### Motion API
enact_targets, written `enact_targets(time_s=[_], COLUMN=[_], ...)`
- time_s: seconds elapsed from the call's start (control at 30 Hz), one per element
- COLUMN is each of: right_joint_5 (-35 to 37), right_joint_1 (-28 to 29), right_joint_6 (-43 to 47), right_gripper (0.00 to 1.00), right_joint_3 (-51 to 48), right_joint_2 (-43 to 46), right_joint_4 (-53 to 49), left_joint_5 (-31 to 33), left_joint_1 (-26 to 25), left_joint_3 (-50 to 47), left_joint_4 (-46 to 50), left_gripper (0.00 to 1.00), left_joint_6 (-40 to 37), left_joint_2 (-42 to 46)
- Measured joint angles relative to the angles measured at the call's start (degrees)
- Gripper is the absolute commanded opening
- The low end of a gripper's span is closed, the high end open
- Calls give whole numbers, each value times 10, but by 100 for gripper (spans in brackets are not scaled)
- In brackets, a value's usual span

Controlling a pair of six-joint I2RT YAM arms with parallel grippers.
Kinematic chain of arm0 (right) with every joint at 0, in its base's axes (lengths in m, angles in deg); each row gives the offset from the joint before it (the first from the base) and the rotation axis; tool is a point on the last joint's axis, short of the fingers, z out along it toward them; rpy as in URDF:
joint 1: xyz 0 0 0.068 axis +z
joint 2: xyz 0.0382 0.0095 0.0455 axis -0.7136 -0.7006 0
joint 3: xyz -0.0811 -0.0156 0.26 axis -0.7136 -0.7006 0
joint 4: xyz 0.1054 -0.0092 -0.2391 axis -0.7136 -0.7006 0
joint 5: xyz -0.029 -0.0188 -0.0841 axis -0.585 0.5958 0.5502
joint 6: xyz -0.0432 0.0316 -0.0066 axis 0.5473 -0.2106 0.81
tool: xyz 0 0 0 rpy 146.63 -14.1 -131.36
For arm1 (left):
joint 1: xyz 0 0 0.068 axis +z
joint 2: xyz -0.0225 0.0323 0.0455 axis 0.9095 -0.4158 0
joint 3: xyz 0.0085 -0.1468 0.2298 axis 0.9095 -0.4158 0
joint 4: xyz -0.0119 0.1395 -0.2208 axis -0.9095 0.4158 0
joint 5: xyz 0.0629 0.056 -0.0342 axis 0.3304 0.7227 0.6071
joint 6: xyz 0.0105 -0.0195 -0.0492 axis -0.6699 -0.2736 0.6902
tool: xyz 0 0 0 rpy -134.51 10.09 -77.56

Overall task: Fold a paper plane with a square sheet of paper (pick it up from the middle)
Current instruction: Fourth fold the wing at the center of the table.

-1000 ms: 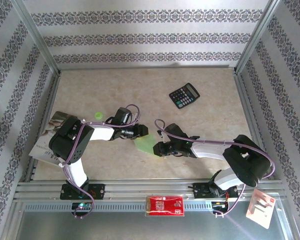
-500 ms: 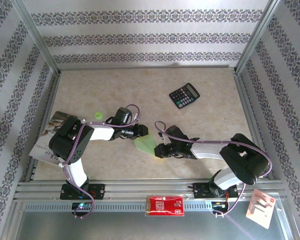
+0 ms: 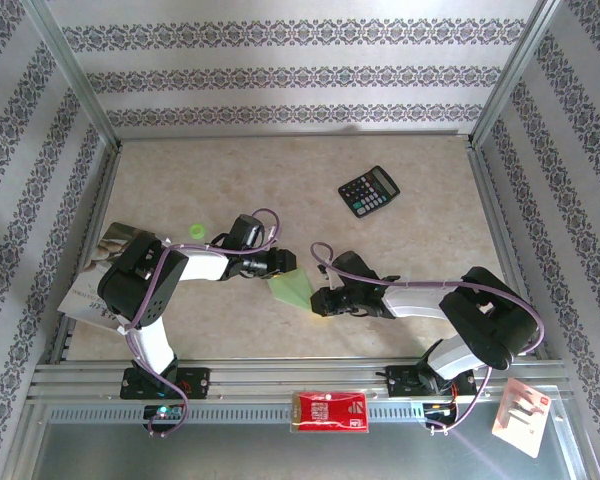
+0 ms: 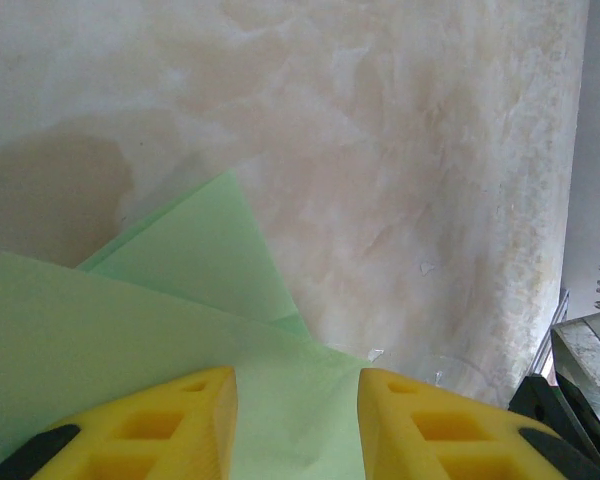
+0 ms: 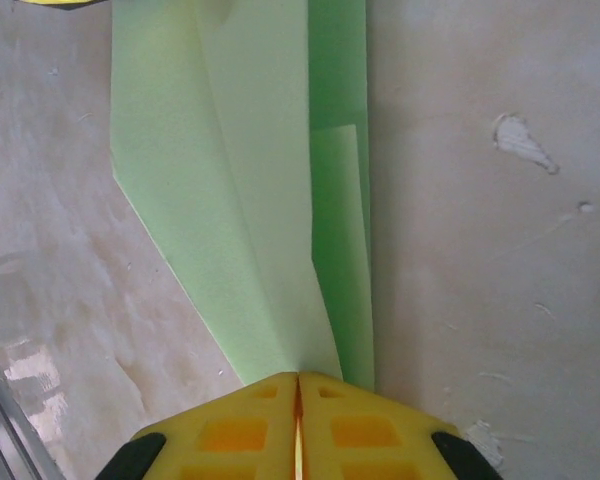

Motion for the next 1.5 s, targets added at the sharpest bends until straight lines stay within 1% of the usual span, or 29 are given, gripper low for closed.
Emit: enact_targets(time_s=[0.17,0.5,0.6,0.7,0.8,0.9,1.03,1.5], right_joint_5=[0,0,0,0,0,0,0,-1], right_joint_1=[0,0,1,8,23,27,24,0], right_joint_6=[0,3,4,4,5,8,15,22], right_gripper=[9,10,10,10,9,9,8,8], right_joint_3=[-10,-11,0,16,33,39,39,38], right_joint_2=[16,94,102,96,72,47,28,28], right_joint_4=[-6,-83,-95,-99,-99,-99,-101,-101], left_joint_5=[-2,-3,-3,-3,-2,-3,-3,-2], left_joint_1=[0,0,0,0,0,0,0,0], left_joint_3=[2,2,2,2,2,2,3,5], left_joint_4=[1,1,1,1,1,1,3,7], left_gripper=[37,36,36,37,37,37,37,37], left_joint_6=[-1,-1,-1,-1,-1,-1,-1,-1], left_joint_2=[-2,-2,-2,-2,-2,-2,-2,-2])
